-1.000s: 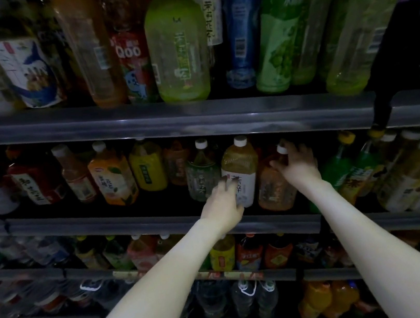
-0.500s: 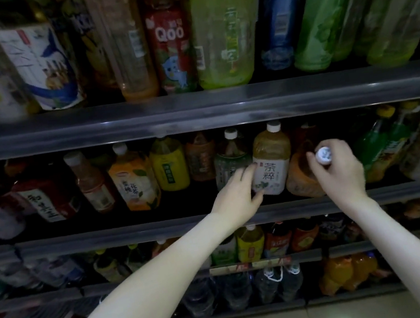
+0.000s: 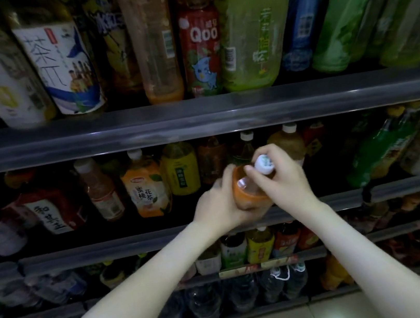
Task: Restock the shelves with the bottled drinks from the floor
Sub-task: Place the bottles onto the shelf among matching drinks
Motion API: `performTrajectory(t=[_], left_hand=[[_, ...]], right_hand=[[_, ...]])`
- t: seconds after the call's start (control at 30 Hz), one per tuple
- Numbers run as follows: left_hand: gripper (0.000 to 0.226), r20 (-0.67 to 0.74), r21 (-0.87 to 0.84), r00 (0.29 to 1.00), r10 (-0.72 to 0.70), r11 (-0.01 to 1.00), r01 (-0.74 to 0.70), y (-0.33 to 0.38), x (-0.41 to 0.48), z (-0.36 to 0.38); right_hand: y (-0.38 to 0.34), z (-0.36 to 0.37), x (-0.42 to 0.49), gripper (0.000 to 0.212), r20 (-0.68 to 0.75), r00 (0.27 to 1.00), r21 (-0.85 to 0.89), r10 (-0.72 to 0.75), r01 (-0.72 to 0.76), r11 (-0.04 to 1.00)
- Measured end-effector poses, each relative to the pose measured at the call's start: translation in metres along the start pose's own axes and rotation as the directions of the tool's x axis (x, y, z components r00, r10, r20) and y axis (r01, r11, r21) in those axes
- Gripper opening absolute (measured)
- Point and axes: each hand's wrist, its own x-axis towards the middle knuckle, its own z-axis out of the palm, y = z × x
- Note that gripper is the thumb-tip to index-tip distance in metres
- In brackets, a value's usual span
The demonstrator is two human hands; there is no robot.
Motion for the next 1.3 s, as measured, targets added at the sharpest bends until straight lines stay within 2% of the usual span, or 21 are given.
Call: performTrajectory(t=[0.1, 0.2, 0.27, 0.33, 0.4, 0.47, 0.53, 0.6, 0.7, 0.83, 0.87, 0.93, 1.0, 1.07, 1.13, 1.3], left_hand=[[0.097, -0.061, 0.025, 0.996, -0.065, 0.997, 0.066, -0.025, -0.004, -0.012], [0.095, -0.065, 0.082, 0.988, -0.139, 0.986, 0.145, -0.046, -0.006, -0.014], [0.096, -0.064, 0.106, 0.982, -0.176, 0.977, 0.183, -0.056, -0.007, -0.010], [0.097, -0.082, 0.097, 0.976, -0.200, 0.973, 0.208, -0.063, -0.006, -0.006], [0.097, -0.105, 0.048, 0.970, -0.221, 0.973, 0.227, -0.065, -0.002, -0.004], [0.097, -0.107, 0.032, 0.969, -0.222, 0.974, 0.226, -0.064, 0.002, -0.001], [0.098, -0.108, -0.011, 0.962, -0.249, 0.968, 0.250, -0.064, 0.005, 0.004], [0.100, -0.101, -0.101, 0.945, -0.311, 0.948, 0.302, -0.065, 0.008, 0.009], [0.103, -0.063, -0.193, 0.927, -0.369, 0.916, 0.351, -0.068, 0.014, 0.013], [0.108, -0.027, -0.248, 0.904, -0.426, 0.879, 0.407, -0.075, 0.021, 0.010], [0.107, -0.050, -0.205, 0.902, -0.429, 0.888, 0.411, -0.076, 0.021, 0.009], [0.103, -0.118, -0.088, 0.917, -0.382, 0.923, 0.374, -0.074, 0.022, 0.008], [0.095, -0.195, -0.054, 0.929, -0.316, 0.949, 0.311, -0.063, 0.026, 0.005], [0.088, -0.248, -0.143, 0.917, -0.312, 0.948, 0.284, -0.051, 0.035, 0.004], [0.092, -0.210, -0.218, 0.904, -0.373, 0.919, 0.329, -0.044, 0.047, 0.003], [0.086, -0.178, -0.173, 0.891, -0.417, 0.905, 0.389, -0.044, 0.056, 0.001]], right_hand=[[-0.004, 0.020, 0.014, 0.018, 0.157, 0.987, 0.042, -0.038, 0.032, 0.999], [0.007, 0.029, 0.026, 0.029, 0.349, 0.937, 0.038, 0.007, -0.021, 0.999], [0.021, 0.033, 0.030, 0.049, 0.458, 0.887, -0.052, 0.058, -0.038, 0.998], [0.038, 0.036, 0.031, 0.060, 0.497, 0.865, -0.243, 0.071, 0.060, 0.968], [0.051, 0.038, 0.033, 0.061, 0.480, 0.876, -0.470, 0.058, 0.200, 0.860], [0.060, 0.039, 0.039, 0.062, 0.466, 0.884, -0.603, 0.040, 0.285, 0.745], [0.062, 0.040, 0.047, 0.068, 0.430, 0.902, -0.689, 0.043, 0.298, 0.661], [0.066, 0.042, 0.057, 0.084, 0.382, 0.915, -0.753, 0.132, 0.225, 0.618], [0.071, 0.049, 0.065, 0.096, 0.379, 0.889, -0.731, 0.256, 0.117, 0.672], [0.074, 0.052, 0.063, 0.092, 0.341, 0.916, -0.662, 0.213, 0.073, 0.746], [0.076, 0.050, 0.058, 0.090, 0.325, 0.930, -0.659, 0.173, 0.091, 0.747], [0.082, 0.049, 0.045, 0.086, 0.275, 0.961, -0.678, -0.017, 0.206, 0.706], [0.090, 0.049, 0.029, 0.084, 0.237, 0.960, -0.702, -0.149, 0.275, 0.657], [0.094, 0.051, 0.015, 0.081, 0.217, 0.955, -0.696, -0.204, 0.297, 0.653], [0.097, 0.054, 0.003, 0.079, 0.176, 0.950, -0.689, -0.256, 0.305, 0.657], [0.099, 0.062, -0.012, 0.073, 0.071, 0.950, -0.679, -0.303, 0.269, 0.683]])
